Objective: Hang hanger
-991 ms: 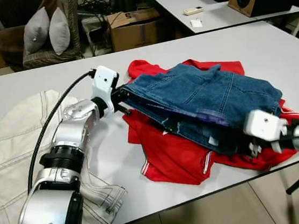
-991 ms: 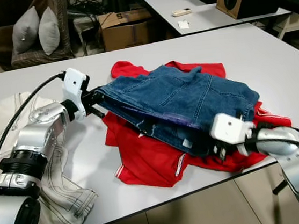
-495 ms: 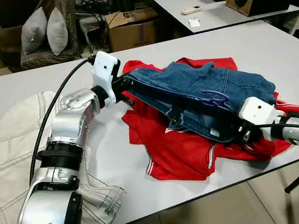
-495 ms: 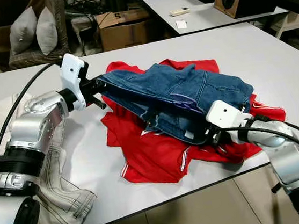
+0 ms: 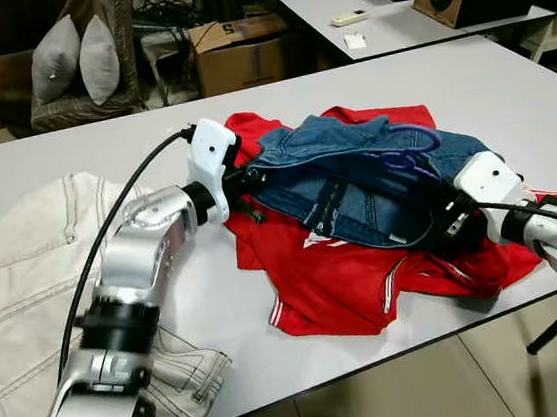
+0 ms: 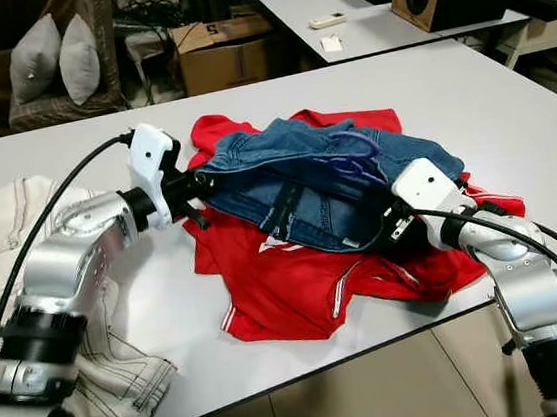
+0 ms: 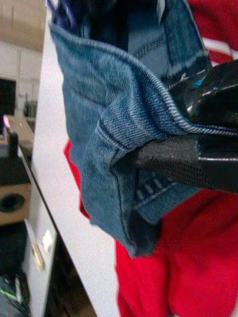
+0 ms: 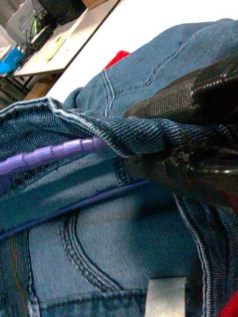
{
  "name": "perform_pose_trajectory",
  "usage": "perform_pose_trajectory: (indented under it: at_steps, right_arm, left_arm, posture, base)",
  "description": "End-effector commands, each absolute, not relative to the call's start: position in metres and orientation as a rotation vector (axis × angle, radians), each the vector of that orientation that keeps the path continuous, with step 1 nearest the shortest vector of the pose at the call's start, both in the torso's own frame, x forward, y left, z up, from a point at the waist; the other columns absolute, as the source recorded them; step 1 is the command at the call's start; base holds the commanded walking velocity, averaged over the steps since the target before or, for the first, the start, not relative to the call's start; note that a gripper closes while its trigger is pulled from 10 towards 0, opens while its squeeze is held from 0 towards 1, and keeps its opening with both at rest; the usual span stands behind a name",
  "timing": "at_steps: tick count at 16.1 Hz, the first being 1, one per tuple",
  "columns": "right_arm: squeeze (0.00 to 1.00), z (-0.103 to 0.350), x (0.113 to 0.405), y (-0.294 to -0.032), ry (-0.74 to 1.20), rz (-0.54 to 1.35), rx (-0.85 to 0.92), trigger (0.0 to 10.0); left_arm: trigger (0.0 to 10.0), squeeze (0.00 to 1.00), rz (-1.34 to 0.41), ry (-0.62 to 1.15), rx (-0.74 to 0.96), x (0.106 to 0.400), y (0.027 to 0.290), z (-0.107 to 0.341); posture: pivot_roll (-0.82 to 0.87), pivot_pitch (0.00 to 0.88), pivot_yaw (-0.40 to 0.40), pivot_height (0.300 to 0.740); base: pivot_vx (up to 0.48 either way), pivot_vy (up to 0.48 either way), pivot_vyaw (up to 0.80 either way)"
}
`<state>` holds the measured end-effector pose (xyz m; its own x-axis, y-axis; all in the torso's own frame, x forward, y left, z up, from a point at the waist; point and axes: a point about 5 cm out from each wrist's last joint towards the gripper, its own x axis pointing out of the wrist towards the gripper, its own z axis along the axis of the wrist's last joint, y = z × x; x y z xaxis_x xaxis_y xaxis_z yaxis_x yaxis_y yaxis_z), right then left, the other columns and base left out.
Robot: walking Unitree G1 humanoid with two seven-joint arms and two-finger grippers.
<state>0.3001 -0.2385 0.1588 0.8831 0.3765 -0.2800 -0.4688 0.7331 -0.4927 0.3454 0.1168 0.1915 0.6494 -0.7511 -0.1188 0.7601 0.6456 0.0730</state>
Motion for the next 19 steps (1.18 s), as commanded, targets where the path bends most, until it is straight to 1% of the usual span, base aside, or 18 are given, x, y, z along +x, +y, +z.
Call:
perform_pose_trajectory:
  at_steps: [1,2,3,4,5,6,7,9,11,12,13,14,15,16,17,18,19]
  right_arm:
    - [0.0,0.179,0.306,-0.245,0.097,0.403,-0.549,0.0]
    - [0.0,0.183,0.306,-0.247,0.084,0.403,-0.521,0.0]
    - [0.0,0.189,0.306,-0.245,0.049,0.429,-0.459,0.0]
    - [0.0,0.194,0.305,-0.241,0.013,0.466,-0.428,0.0]
    - [0.0,0.2,0.302,-0.237,-0.022,0.525,-0.396,0.0]
    - [0.0,0.205,0.299,-0.234,-0.048,0.564,-0.355,0.0]
    - [0.0,0.207,0.298,-0.233,-0.061,0.589,-0.324,0.0]
    - [0.0,0.214,0.292,-0.227,-0.09,0.663,-0.258,0.0]
    - [0.0,0.218,0.291,-0.219,-0.113,0.706,-0.212,0.0]
    - [0.0,0.216,0.289,-0.216,-0.096,0.727,-0.23,0.0]
    - [0.0,0.215,0.288,-0.215,-0.083,0.736,-0.24,0.0]
    - [0.0,0.206,0.29,-0.217,-0.008,0.7,-0.27,0.0]
    - [0.0,0.2,0.29,-0.217,0.035,0.688,-0.283,0.0]
    - [0.0,0.185,0.289,-0.219,0.14,0.67,-0.332,0.0]
    - [0.0,0.175,0.288,-0.222,0.201,0.649,-0.348,0.0]
    - [0.0,0.172,0.288,-0.225,0.218,0.633,-0.355,0.0]
    - [0.0,0.168,0.288,-0.23,0.254,0.607,-0.401,0.0]
  left_arm:
    - [0.0,0.0,-0.935,0.05,0.133,0.337,0.11,0.195]
    - [0.0,0.0,-0.952,0.031,0.127,0.333,0.106,0.197]
    - [0.0,0.0,-0.95,0.015,0.175,0.33,0.103,0.194]
    - [1.7,0.0,-0.904,0.017,0.207,0.332,0.102,0.189]
    - [1.4,0.0,-0.823,0.007,0.233,0.337,0.102,0.187]
    - [1.7,0.0,-0.744,-0.004,0.275,0.343,0.103,0.186]
    - [0.0,0.0,-0.721,-0.021,0.284,0.345,0.102,0.187]
    - [0.0,0.0,-0.71,-0.047,0.254,0.346,0.091,0.189]
    - [0.0,0.0,-0.732,-0.049,0.264,0.344,0.073,0.182]
    - [0.5,0.0,-0.746,-0.061,0.247,0.343,0.065,0.182]
    - [0.5,0.0,-0.752,-0.068,0.235,0.342,0.061,0.182]
    - [0.0,0.0,-0.775,-0.107,0.207,0.34,0.055,0.19]
    - [0.0,0.0,-0.788,-0.13,0.189,0.339,0.052,0.195]
    - [0.2,0.0,-0.786,-0.161,0.172,0.339,0.05,0.204]
    - [0.0,0.0,-0.767,-0.191,0.192,0.343,0.054,0.213]
    - [0.0,0.0,-0.755,-0.203,0.201,0.345,0.057,0.217]
    - [0.0,0.0,-0.736,-0.225,0.207,0.349,0.062,0.224]
  posture:
    - [-0.04,0.0,0.035,0.74]
    - [-0.04,0.0,0.034,0.74]
    - [-0.04,0.0,0.032,0.74]
    - [-0.04,0.0,0.03,0.74]
    - [-0.04,0.0,0.028,0.74]
    - [-0.04,0.0,0.027,0.74]
    - [-0.04,0.0,0.025,0.74]
    - [-0.04,0.0,0.025,0.74]
    - [-0.05,0.0,0.026,0.74]
    - [-0.05,0.0,0.028,0.74]
    - [-0.05,0.0,0.028,0.74]
    - [-0.05,0.0,0.027,0.74]
    - [-0.05,0.0,0.027,0.74]
    - [-0.05,0.0,0.025,0.74]
    - [-0.04,0.0,0.023,0.74]
    - [-0.04,0.0,0.024,0.74]
    - [-0.04,0.0,0.023,0.74]
  base:
    - [0.0,0.0,0.0]
    - [0.0,0.0,0.0]
    - [0.0,0.0,0.0]
    - [0.0,0.0,0.0]
    - [0.0,0.0,0.0]
    - [0.0,0.0,0.0]
    - [0.0,0.0,0.0]
    - [0.0,0.0,0.0]
    - [0.0,0.0,0.0]
    - [0.0,0.0,0.0]
    - [0.0,0.0,0.0]
    - [0.0,0.0,0.0]
    - [0.0,0.0,0.0]
    - [0.0,0.0,0.0]
    - [0.0,0.0,0.0]
    - [0.0,0.0,0.0]
    - [0.0,0.0,0.0]
